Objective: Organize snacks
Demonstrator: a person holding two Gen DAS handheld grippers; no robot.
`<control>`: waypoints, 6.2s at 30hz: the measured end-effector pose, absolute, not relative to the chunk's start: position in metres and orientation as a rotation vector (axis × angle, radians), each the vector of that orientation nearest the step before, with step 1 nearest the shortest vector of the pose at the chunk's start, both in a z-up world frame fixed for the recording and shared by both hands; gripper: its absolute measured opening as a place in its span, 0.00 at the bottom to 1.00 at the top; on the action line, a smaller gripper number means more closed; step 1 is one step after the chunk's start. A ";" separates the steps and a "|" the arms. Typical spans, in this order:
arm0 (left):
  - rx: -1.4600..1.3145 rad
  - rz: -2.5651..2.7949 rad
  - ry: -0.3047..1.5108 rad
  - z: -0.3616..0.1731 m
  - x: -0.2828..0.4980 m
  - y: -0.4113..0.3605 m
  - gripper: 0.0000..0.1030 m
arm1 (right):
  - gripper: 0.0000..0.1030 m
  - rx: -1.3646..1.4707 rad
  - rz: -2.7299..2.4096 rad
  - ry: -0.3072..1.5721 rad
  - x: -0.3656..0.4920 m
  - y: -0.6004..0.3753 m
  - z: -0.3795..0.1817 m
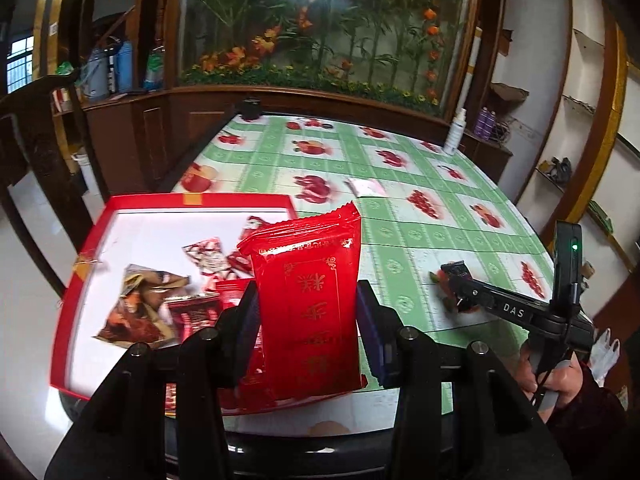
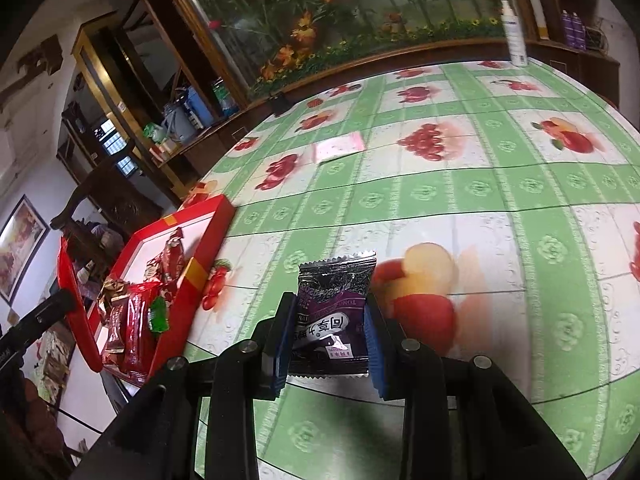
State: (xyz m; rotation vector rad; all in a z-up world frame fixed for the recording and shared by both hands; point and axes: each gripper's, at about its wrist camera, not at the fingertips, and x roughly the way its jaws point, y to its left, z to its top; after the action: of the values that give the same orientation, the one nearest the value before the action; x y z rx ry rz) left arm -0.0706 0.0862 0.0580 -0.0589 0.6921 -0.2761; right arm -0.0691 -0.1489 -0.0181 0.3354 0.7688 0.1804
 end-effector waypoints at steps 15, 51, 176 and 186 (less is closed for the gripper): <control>-0.058 -0.099 0.662 0.055 -0.056 0.128 0.43 | 0.32 0.330 0.226 0.777 -0.060 -0.131 -0.020; -0.029 0.176 0.659 0.051 -0.044 0.206 0.43 | 0.32 0.112 0.649 0.654 -0.008 0.062 0.048; 0.056 0.266 0.437 0.091 -0.205 0.133 0.85 | 0.99 0.130 0.447 0.240 -0.261 -0.003 0.090; 0.022 0.265 0.409 0.093 -0.207 0.143 0.86 | 0.99 0.049 0.442 0.195 -0.268 0.010 0.090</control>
State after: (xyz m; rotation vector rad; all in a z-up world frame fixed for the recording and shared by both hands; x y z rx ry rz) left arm -0.2070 0.1432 0.0925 0.0218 0.4089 0.2653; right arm -0.2684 0.0102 0.0899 0.0487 0.1951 0.4424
